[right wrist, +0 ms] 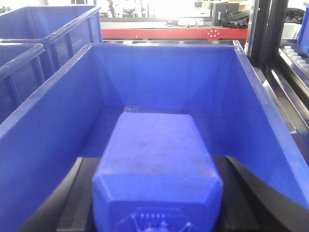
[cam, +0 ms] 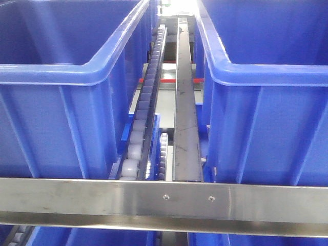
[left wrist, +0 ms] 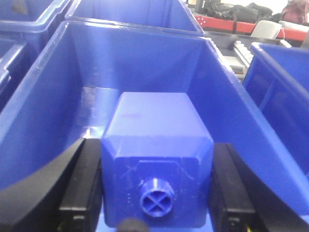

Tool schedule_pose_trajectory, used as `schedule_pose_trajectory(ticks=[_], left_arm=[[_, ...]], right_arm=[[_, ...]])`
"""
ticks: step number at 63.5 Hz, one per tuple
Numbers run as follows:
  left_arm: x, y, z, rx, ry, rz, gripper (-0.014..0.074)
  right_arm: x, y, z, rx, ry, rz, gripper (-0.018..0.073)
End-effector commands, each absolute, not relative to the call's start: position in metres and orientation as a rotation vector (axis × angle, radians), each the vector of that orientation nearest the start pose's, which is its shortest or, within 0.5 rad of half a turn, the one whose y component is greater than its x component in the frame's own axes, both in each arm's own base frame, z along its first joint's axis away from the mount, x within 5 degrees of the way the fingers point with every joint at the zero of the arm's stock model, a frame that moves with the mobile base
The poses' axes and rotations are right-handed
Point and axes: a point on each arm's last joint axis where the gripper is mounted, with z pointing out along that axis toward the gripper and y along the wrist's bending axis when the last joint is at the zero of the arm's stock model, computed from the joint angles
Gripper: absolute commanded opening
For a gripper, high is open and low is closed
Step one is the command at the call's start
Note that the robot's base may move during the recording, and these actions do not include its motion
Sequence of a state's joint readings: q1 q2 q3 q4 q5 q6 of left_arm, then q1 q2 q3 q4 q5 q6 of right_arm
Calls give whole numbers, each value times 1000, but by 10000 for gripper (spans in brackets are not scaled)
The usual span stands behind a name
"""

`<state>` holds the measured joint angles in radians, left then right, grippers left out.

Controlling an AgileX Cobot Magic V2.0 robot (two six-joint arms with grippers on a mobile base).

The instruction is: Pick and sort blue part to right shelf

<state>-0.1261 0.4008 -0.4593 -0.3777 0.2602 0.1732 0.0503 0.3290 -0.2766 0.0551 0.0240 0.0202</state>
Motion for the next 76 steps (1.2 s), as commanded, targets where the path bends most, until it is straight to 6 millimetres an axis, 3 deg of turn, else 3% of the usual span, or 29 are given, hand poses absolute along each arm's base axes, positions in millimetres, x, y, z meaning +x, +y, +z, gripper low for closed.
schedule_pose_trajectory(ticks=[1, 16, 31, 46, 55, 65, 76], left_arm=[[89, -17, 336, -26, 1565, -332, 386], [89, -17, 336, -21, 1560, -321, 386], [89, -13, 335, 170, 1554, -57, 386], [94, -14, 336, 149, 1545, -77, 386], [117, -17, 329, 154, 1642, -79, 386], [152, -24, 339, 166, 1678, -98, 386], [193, -51, 343, 259, 1731, -169, 386]], right_arm=[[85, 3, 302, 18, 1433, 84, 425], [85, 3, 303, 19, 1419, 83, 425], [85, 4, 303, -47, 1417, 19, 425], [86, 4, 308, -103, 1418, -37, 425], [98, 5, 319, -108, 1456, -34, 425], [123, 7, 333, -113, 1506, -32, 425], [159, 9, 336, -125, 1595, -24, 425]])
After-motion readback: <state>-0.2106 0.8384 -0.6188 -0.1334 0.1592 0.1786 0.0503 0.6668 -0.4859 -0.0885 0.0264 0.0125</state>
